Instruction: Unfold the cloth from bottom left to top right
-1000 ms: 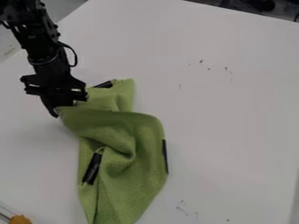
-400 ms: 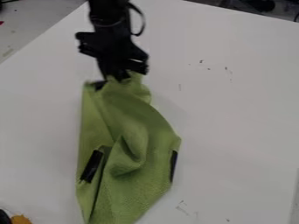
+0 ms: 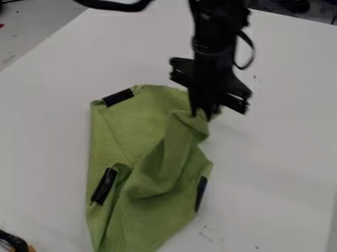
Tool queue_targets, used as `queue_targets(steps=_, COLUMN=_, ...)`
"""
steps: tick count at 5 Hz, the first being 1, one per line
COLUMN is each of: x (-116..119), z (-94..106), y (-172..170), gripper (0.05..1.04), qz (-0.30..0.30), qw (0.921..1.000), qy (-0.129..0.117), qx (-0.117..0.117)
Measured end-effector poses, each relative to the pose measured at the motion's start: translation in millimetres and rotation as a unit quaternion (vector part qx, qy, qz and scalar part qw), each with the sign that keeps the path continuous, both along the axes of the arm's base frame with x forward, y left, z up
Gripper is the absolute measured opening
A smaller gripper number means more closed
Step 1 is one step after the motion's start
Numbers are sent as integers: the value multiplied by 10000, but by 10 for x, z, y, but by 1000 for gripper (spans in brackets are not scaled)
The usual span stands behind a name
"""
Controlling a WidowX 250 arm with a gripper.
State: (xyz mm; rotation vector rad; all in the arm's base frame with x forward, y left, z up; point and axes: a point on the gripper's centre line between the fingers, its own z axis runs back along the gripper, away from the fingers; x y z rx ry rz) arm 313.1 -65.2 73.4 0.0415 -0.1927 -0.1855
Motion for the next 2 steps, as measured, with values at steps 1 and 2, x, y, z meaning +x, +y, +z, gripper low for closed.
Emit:
queue_targets(steps=1, x=61, z=-97, y=-394, gripper=78, qz=-332, qw=9994, qy=-43, qx=-126)
queue_targets(steps=2, x=156, z=-193, y=-654, gripper=78, qz=-286, qw=9988, qy=-259, qx=-310)
